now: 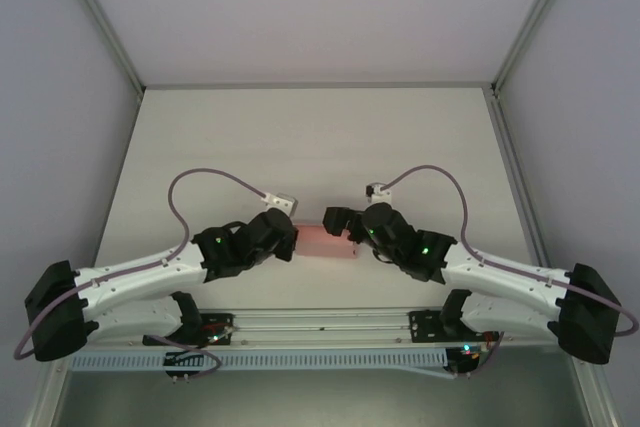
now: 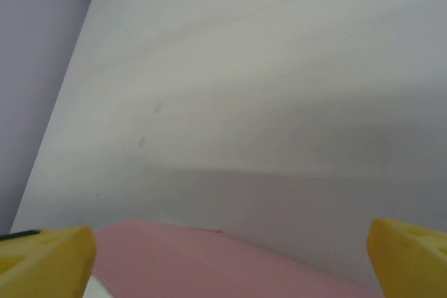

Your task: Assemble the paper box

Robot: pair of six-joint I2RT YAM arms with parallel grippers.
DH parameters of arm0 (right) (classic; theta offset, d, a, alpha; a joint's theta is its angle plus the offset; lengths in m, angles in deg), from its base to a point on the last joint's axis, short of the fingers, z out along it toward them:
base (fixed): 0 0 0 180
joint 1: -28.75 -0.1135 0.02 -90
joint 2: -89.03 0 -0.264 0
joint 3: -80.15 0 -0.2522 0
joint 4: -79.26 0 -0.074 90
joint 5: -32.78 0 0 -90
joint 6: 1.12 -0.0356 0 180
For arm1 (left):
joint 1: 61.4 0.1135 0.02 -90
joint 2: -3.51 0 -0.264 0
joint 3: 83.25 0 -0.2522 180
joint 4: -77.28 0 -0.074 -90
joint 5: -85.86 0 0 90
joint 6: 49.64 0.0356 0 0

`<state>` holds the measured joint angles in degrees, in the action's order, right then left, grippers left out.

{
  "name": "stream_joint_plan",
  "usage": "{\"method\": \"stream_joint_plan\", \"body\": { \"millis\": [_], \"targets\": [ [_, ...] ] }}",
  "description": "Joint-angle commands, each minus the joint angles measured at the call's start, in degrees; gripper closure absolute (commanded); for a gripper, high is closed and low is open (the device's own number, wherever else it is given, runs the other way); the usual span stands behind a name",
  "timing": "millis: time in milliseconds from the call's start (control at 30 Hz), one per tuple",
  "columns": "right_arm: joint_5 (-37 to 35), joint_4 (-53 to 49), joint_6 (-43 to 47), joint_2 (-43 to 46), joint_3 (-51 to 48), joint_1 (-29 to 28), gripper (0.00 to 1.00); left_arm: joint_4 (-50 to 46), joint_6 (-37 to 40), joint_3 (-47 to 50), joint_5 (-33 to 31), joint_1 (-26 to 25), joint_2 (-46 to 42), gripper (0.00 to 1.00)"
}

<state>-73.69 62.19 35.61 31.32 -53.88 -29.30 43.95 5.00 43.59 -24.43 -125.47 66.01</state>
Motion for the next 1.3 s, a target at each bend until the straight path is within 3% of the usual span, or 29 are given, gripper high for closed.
{"method": "stream_joint_plan", "body": {
  "millis": [0,300,467,567,600,667,700,867,1100,1267],
  "targets": [
    [-3.05,-4.65,-7.4,3.06,-3.45,1.46,0.0,-3.76,0.73,-2.04,-4.51,-1.35,1.45,1.0],
    [0.83,1.4,-10.68,7.77,-13.38,2.91,0.11,-4.21,0.37,-1.96,-5.35,-3.34,1.52,0.99],
    [3.34,5.42,-9.96,6.65,-16.81,2.84,0.13,-5.73,0.64,-2.21,-1.99,-3.49,-0.47,0.82],
    [3.36,5.95,-10.13,6.38,-18.26,2.84,0.13,-7.82,1.25,-2.76,1.72,-3.51,-2.3,0.59],
    [3.06,5.5,-10.68,6.3,-18.59,2.83,0.13,-9.17,1.34,-3.14,2.46,-3.51,-3.1,0.47],
    [3.38,5.68,-10.54,6.1,-19.18,2.85,0.14,-11.56,1.89,-3.9,3.88,-3.52,-4.57,0.12],
    [3.61,5.6,-10.51,6.06,-19.24,2.76,0.14,-12.15,2.26,-4.19,4.67,-3.55,-5.45,0.01],
    [3.12,5.34,-9.08,4.83,-19.48,2.76,0.13,-10.34,-1.0,-4.77,5.62,-0.79,-8.54,0.0],
    [1.38,6.13,-5.07,3.63,-20.16,2.72,0.12,2.2,-2.54,0.97,25.63,17.19,-8.84,0.0],
    [0.55,6.75,-3.33,4.8,-20.6,2.79,0.12,7.7,-1.54,4.06,33.76,21.63,-5.44,0.01]
  ]
}}
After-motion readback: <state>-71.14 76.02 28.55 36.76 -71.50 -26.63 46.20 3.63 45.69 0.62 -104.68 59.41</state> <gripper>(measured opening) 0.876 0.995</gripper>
